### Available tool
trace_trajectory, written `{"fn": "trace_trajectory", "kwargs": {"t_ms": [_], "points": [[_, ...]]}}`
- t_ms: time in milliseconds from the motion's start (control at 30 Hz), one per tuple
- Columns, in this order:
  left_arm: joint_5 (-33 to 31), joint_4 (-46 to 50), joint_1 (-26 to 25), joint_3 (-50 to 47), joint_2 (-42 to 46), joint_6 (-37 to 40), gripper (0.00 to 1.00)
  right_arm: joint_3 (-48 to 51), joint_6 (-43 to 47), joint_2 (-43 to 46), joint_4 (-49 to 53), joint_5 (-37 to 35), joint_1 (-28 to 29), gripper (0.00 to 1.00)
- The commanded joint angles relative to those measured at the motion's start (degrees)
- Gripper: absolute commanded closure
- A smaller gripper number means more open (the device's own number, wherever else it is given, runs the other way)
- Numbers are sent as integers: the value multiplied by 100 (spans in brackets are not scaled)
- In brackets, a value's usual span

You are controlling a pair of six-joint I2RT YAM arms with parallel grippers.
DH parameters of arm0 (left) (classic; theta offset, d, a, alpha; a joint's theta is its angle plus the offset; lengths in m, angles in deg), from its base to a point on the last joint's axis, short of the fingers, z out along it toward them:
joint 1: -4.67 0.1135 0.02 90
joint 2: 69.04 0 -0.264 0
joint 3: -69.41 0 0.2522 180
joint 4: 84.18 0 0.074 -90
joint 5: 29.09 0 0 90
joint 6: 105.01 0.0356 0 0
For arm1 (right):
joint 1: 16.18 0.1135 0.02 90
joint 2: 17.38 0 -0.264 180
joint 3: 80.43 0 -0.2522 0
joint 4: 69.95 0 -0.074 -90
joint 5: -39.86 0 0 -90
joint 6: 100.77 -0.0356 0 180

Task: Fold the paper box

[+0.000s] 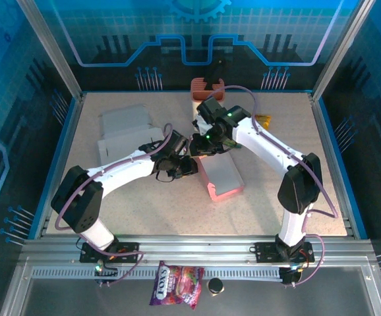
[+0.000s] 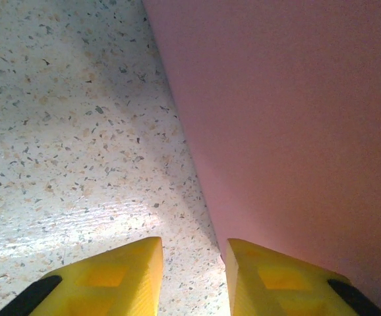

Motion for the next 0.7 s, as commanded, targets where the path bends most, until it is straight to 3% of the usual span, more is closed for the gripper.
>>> {"fn": "trace_trajectory", "kwargs": {"t_ms": [0, 167, 400, 500, 667], "points": [[-84, 232, 20, 190, 149, 129, 68, -242, -112, -90, 177, -334, 121, 75], [-101, 263, 18, 172, 189, 136, 68, -274, -180, -99, 164, -483, 161, 76], [-355, 439, 21, 251, 456, 258, 66, -167, -585, -14, -15, -752, 157, 97], [-566, 678, 18, 365, 658, 429, 64, 70, -1172, 277, -282, -1125, 157, 100], [-954, 1031, 26, 388, 1200, 804, 62, 800, -2944, 1105, -857, -2137, 204, 100]]}}
